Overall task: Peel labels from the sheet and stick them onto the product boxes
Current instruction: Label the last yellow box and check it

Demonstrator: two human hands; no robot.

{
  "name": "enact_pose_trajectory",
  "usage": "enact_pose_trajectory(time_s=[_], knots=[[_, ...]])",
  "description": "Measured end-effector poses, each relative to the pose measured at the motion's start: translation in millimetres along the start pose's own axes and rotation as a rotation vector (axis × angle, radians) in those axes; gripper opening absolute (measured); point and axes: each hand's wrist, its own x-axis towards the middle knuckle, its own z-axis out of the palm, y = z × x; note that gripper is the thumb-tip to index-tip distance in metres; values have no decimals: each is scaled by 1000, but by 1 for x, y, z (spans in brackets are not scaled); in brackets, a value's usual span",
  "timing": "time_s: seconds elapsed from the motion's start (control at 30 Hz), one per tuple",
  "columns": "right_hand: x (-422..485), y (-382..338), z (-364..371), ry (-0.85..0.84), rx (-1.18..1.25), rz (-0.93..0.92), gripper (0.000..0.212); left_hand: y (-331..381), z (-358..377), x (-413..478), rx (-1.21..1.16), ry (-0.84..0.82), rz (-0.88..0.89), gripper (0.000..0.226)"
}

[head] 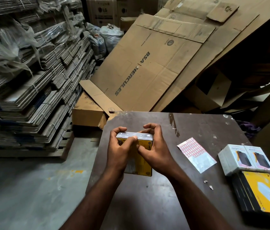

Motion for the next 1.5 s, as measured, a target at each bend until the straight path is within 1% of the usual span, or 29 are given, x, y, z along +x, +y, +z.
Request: enact_pose_trajectory(time_s=[0.1,0.23,0.33,0.43,0.5,0.57,0.63,0.73,0.87,0.97,1.03,1.1,1.17,1.23,1.37,1.43,1.5], knots=[[-2,-1,2,-10,-18,-19,59,-1,4,0,-76,84,-58,31],[-2,1,5,-26,-38,-32,60,0,7,4,-145,155,-80,28],[-2,1,5,-37,-25,-17,60,-1,7,4,-147,169,-96,27],[0,-1,2,-78,1,9,59,1,7,5,-148,164,-130,15],[1,-2,-1,-120,11,25,56,3,5,7,-175,176,-160,20],[1,-3,-2,-127,30,56,54,3,3,8,-168,170,-164,23],[0,-3,1,-51,48,80,48,0,3,5,-130,147,-153,22],[0,0,12,141,70,119,37,1,7,-2,-88,123,-111,18],[0,0,19,298,240,255,33,1,8,-10,-52,51,-39,15],[0,-3,17,346,213,278,25,1,4,-12,38,-52,-5,29],[1,-1,15,364,191,275,18,3,2,-11,80,-121,6,26],[2,0,13,406,162,270,12,4,0,-11,129,-187,33,30],[3,1,11,428,165,281,11,4,-1,-11,171,-221,75,39],[3,2,10,418,184,303,9,3,-1,-11,220,-213,118,47],[2,-1,6,352,256,389,20,0,-2,-12,287,-208,156,62],[1,-7,0,287,312,411,26,0,-5,-12,295,-241,170,64],[-2,-11,-5,190,320,386,35,1,-9,-10,299,-291,178,61]])
